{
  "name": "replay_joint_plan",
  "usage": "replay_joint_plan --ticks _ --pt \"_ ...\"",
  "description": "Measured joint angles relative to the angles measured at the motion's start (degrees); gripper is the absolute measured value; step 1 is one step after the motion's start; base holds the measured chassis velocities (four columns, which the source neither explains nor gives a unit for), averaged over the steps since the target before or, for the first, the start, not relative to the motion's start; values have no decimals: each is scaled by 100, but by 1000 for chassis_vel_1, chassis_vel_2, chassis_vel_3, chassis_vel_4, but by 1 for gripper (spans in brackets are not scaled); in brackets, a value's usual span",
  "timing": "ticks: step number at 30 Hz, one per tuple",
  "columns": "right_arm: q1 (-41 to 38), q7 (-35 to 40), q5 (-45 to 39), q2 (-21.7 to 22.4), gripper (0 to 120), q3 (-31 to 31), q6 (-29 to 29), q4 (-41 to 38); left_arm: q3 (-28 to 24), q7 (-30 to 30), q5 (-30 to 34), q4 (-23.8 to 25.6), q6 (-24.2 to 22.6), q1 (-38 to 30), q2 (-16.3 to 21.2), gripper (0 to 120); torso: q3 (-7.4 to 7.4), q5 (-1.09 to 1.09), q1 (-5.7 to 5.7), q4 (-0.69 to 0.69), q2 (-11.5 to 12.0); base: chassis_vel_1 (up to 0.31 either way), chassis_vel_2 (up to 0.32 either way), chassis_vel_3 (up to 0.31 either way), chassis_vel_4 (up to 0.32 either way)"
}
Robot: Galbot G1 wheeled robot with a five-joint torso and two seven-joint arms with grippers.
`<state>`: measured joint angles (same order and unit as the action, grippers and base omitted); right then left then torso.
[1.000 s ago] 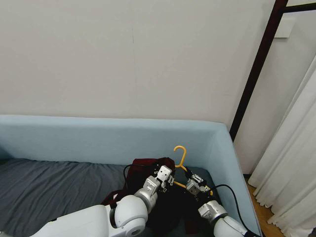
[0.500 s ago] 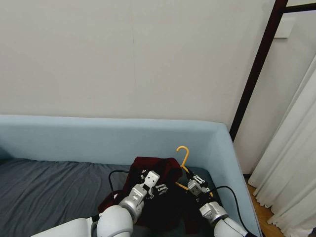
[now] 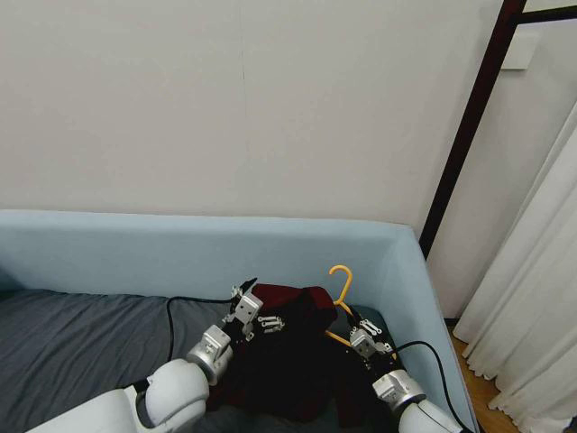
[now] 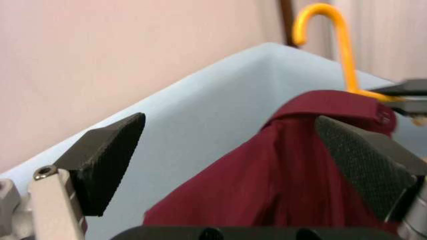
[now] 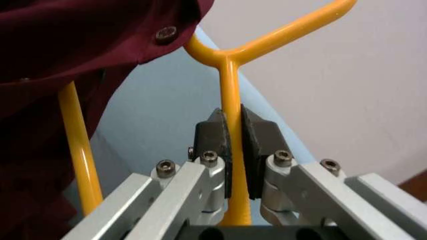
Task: Pick up the clothes from the sofa and hang them on the clothes hanger.
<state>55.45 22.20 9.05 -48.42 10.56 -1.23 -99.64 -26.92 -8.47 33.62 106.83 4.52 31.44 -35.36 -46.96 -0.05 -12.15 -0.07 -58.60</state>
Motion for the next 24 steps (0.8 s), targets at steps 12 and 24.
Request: replay_joint_plan --ticks 12,24 --pt "-106 -44 479 44 4 -75 341 107 -1273 1727 473 -1419 713 -1844 -240 99 -1 0 -1 -2 0 0 0 0 0" --pt "-188 -46 614 5 4 -105 476 191 -1956 4584 1017 -2568 979 -2857 -488 96 0 0 0 0 0 0 0 0 0"
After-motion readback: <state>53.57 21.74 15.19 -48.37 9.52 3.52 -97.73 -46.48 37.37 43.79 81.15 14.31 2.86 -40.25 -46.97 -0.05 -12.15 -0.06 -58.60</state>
